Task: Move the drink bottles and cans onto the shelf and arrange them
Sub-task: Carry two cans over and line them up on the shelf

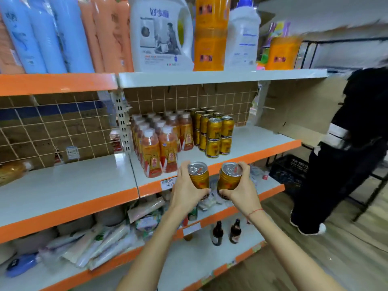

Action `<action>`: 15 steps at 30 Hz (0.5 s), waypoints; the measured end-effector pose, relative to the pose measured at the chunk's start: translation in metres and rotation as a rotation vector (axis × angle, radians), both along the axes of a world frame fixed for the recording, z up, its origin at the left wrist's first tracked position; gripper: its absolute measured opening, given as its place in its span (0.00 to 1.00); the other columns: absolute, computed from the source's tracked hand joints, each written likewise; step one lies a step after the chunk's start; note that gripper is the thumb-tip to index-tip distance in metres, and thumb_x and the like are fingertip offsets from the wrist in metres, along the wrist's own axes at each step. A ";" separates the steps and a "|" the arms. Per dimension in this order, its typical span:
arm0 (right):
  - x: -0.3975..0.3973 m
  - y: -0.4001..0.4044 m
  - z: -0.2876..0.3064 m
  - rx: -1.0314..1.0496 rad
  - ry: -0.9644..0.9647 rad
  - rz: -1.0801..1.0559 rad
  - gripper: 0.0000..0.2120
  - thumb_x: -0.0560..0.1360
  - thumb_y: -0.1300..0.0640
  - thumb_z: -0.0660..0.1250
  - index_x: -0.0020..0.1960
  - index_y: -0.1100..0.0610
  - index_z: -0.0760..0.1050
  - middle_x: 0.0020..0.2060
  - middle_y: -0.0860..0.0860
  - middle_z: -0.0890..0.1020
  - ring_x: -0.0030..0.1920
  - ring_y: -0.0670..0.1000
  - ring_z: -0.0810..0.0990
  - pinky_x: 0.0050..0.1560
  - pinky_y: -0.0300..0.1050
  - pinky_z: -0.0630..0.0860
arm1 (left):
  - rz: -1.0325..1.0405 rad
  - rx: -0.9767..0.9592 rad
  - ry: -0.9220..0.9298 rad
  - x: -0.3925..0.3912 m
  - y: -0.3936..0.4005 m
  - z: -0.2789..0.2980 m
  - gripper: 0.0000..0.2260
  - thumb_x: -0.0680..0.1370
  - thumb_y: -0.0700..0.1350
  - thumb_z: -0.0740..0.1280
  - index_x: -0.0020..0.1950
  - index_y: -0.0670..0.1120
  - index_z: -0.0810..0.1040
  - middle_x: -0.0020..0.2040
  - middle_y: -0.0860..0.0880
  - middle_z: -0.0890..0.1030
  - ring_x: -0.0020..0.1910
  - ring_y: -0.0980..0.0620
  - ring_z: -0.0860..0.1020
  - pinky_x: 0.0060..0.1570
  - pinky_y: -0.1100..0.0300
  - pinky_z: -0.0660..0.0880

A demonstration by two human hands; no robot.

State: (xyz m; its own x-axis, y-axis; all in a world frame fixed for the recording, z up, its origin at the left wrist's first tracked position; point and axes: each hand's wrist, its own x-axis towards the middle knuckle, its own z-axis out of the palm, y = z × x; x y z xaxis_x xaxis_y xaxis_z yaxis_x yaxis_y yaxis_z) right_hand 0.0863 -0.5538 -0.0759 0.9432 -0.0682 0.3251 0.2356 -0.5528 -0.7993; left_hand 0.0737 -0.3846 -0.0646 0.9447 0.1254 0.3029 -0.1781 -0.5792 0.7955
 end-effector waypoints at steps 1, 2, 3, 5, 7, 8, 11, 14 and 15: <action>0.005 -0.014 0.000 -0.006 0.005 -0.005 0.43 0.62 0.60 0.77 0.68 0.47 0.54 0.59 0.53 0.74 0.55 0.57 0.77 0.51 0.51 0.77 | 0.001 0.009 0.000 0.006 -0.015 0.001 0.43 0.65 0.48 0.79 0.72 0.48 0.57 0.68 0.48 0.68 0.64 0.49 0.71 0.54 0.61 0.68; 0.011 -0.027 0.000 -0.013 0.008 -0.005 0.43 0.63 0.60 0.77 0.68 0.47 0.54 0.59 0.54 0.74 0.54 0.57 0.77 0.50 0.51 0.77 | 0.006 0.018 -0.003 0.012 -0.028 0.003 0.42 0.65 0.48 0.79 0.71 0.48 0.58 0.68 0.48 0.68 0.64 0.49 0.71 0.52 0.62 0.68; 0.016 -0.039 0.001 -0.021 0.011 -0.001 0.43 0.63 0.60 0.77 0.68 0.47 0.54 0.59 0.54 0.74 0.53 0.57 0.78 0.49 0.51 0.77 | 0.013 0.027 -0.003 0.018 -0.041 0.003 0.42 0.65 0.48 0.79 0.71 0.48 0.58 0.68 0.49 0.67 0.64 0.49 0.70 0.52 0.62 0.67; 0.027 -0.059 0.002 -0.023 0.013 0.003 0.43 0.63 0.60 0.77 0.68 0.47 0.54 0.56 0.52 0.74 0.52 0.56 0.78 0.48 0.51 0.78 | 0.021 0.027 -0.009 0.030 -0.063 0.004 0.41 0.65 0.48 0.79 0.70 0.48 0.59 0.68 0.49 0.67 0.64 0.49 0.71 0.52 0.61 0.68; 0.038 -0.077 0.003 -0.019 0.011 0.005 0.43 0.62 0.61 0.77 0.68 0.48 0.55 0.53 0.50 0.73 0.52 0.56 0.78 0.49 0.50 0.77 | 0.017 0.030 -0.010 0.040 -0.083 0.005 0.40 0.65 0.48 0.79 0.69 0.49 0.59 0.67 0.50 0.67 0.63 0.50 0.71 0.52 0.60 0.70; 0.044 -0.084 0.003 -0.015 0.013 0.002 0.43 0.62 0.61 0.77 0.68 0.47 0.55 0.52 0.49 0.73 0.52 0.55 0.78 0.48 0.48 0.77 | 0.014 0.034 -0.007 0.045 -0.091 0.004 0.40 0.65 0.48 0.79 0.69 0.50 0.59 0.67 0.50 0.67 0.63 0.51 0.72 0.53 0.59 0.71; 0.065 -0.104 0.001 0.011 0.012 -0.005 0.42 0.62 0.62 0.77 0.67 0.46 0.55 0.52 0.50 0.73 0.52 0.55 0.78 0.48 0.46 0.76 | -0.013 0.043 -0.018 0.066 -0.113 0.001 0.40 0.64 0.47 0.79 0.68 0.52 0.59 0.65 0.51 0.68 0.61 0.51 0.73 0.53 0.57 0.74; 0.089 -0.123 -0.001 0.016 0.003 -0.015 0.42 0.62 0.61 0.77 0.67 0.48 0.56 0.55 0.51 0.75 0.53 0.55 0.78 0.51 0.48 0.76 | -0.032 0.053 -0.007 0.092 -0.133 -0.001 0.41 0.63 0.47 0.79 0.69 0.51 0.59 0.65 0.50 0.69 0.61 0.51 0.73 0.55 0.55 0.75; 0.097 -0.129 -0.002 0.010 0.003 -0.018 0.42 0.62 0.61 0.77 0.67 0.48 0.56 0.56 0.52 0.76 0.53 0.56 0.78 0.51 0.49 0.76 | -0.040 0.050 -0.004 0.102 -0.140 -0.003 0.41 0.63 0.47 0.79 0.69 0.51 0.59 0.65 0.50 0.69 0.61 0.51 0.73 0.56 0.53 0.75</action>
